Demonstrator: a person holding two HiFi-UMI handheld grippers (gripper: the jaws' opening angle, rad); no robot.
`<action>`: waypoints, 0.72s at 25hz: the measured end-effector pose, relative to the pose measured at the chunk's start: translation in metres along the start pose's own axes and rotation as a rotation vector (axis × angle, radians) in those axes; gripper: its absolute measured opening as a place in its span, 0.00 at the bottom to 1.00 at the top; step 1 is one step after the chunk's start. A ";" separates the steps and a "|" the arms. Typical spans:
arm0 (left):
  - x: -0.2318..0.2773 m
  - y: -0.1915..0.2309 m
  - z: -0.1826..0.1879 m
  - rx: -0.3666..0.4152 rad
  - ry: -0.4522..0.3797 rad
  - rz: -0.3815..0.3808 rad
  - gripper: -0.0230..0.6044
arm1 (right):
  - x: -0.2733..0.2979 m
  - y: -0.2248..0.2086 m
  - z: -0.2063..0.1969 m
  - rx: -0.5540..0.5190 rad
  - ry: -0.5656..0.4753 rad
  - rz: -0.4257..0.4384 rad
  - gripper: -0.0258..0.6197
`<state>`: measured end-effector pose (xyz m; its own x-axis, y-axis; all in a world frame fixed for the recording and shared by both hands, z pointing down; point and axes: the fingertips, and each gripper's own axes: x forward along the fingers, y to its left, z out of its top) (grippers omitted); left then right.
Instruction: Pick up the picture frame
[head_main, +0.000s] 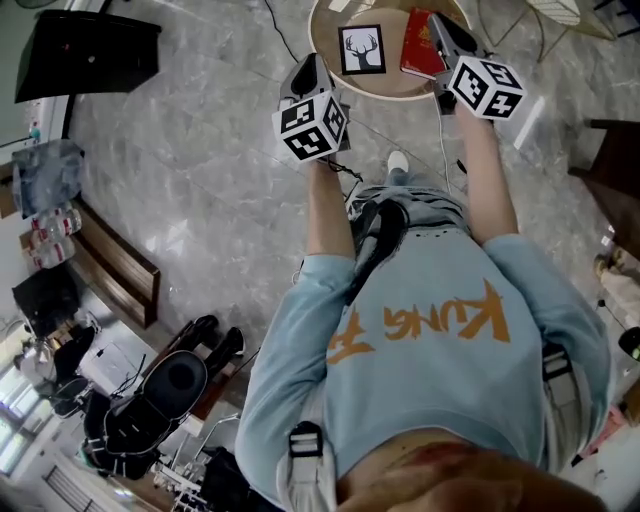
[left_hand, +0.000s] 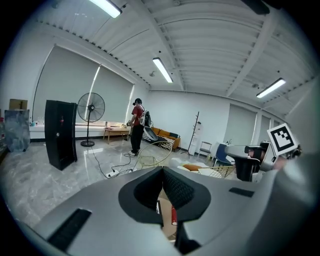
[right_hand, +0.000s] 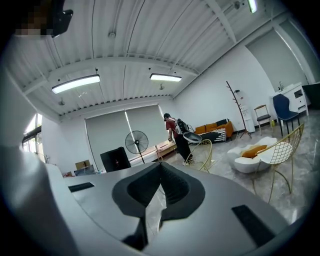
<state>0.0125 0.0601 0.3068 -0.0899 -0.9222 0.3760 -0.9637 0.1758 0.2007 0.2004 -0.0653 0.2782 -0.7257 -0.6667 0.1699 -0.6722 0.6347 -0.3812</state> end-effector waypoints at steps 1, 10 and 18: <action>0.003 0.000 0.003 0.005 -0.001 0.000 0.07 | 0.005 -0.001 0.003 0.004 -0.003 0.002 0.04; 0.031 0.023 0.031 -0.007 -0.030 0.009 0.07 | 0.051 0.015 0.015 -0.027 -0.002 0.052 0.04; 0.108 0.023 0.038 -0.008 0.014 -0.098 0.07 | 0.087 -0.033 0.018 -0.017 0.007 -0.073 0.04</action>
<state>-0.0291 -0.0488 0.3176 0.0079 -0.9304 0.3665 -0.9658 0.0878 0.2439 0.1622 -0.1518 0.2889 -0.6755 -0.7087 0.2035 -0.7260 0.5910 -0.3517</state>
